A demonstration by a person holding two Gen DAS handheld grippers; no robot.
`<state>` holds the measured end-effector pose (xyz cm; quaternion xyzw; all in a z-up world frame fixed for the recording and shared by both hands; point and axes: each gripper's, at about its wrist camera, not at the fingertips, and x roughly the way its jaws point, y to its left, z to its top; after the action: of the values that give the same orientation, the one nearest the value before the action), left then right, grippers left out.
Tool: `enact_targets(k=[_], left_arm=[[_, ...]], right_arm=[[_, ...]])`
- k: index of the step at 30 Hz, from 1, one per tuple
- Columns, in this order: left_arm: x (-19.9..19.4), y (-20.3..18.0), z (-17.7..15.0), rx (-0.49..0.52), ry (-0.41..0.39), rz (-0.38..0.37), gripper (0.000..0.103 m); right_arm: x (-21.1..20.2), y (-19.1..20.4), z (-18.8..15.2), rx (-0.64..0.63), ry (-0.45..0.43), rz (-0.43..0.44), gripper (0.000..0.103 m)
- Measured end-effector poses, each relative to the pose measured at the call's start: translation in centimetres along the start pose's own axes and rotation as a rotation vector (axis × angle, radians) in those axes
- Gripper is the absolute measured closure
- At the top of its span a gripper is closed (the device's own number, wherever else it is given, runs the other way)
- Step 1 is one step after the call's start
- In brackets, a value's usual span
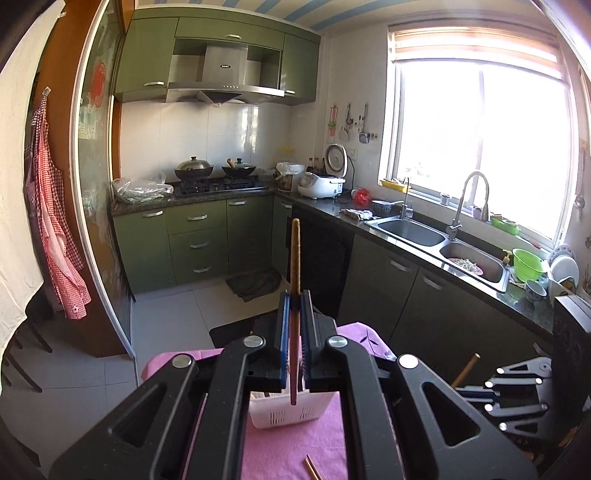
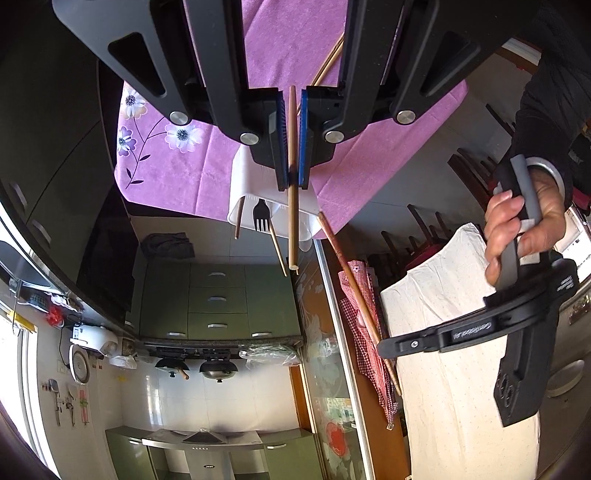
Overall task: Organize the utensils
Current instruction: 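Lower both chopsticks into the white caddy and open both grippers, then grasp another wooden chopstick from the table with the left gripper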
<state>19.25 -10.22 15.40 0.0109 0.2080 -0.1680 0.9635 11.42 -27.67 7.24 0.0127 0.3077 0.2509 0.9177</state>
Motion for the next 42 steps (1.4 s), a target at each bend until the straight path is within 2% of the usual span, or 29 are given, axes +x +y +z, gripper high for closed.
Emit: enact_targets(k=[3, 9, 14, 16, 19, 23, 28, 33, 38, 42], left_arm=[[3.0, 0.5, 0.3, -0.013, -0.005, 0.040, 0.098], [8.7, 2.1, -2.3, -0.039, 0.114, 0.075, 0.098], [10.0, 2.6, -4.6, -0.018, 0.203, 0.082, 0.097], [9.6, 2.5, -5.2, -0.002, 0.209, 0.085, 0.095], [8.3, 2.5, -5.6, 0.004, 0.196, 0.083, 0.081], [5.3, 2.4, -5.9, 0.001, 0.170, 0.064, 0.079], [1.8, 2.2, -7.1, 0.014, 0.155, 0.057, 0.068], [-0.2, 2.3, -8.2, 0.023, 0.159, 0.051, 0.066], [-0.9, 2.6, -8.8, 0.019, 0.169, 0.052, 0.064], [-1.0, 2.7, -9.4, 0.008, 0.185, 0.053, 0.064]], right_arm=[[0.1, -0.7, -0.1, 0.007, 0.002, 0.002, 0.097], [-0.4, -1.1, -0.2, 0.014, -0.004, -0.003, 0.097], [-1.0, -0.8, 1.2, 0.009, -0.032, -0.006, 0.097], [-1.2, -0.5, 2.2, 0.006, -0.048, -0.002, 0.097], [-1.4, -0.2, 4.3, 0.003, -0.085, 0.000, 0.097], [-1.5, 0.1, 7.9, 0.014, -0.142, 0.010, 0.097], [0.3, -0.2, 12.0, 0.036, -0.190, -0.016, 0.097], [5.4, -1.2, 13.3, 0.043, -0.132, -0.081, 0.097], [10.5, -1.8, 12.1, 0.031, -0.048, -0.123, 0.096], [12.5, -1.6, 11.2, 0.010, -0.004, -0.133, 0.096]])
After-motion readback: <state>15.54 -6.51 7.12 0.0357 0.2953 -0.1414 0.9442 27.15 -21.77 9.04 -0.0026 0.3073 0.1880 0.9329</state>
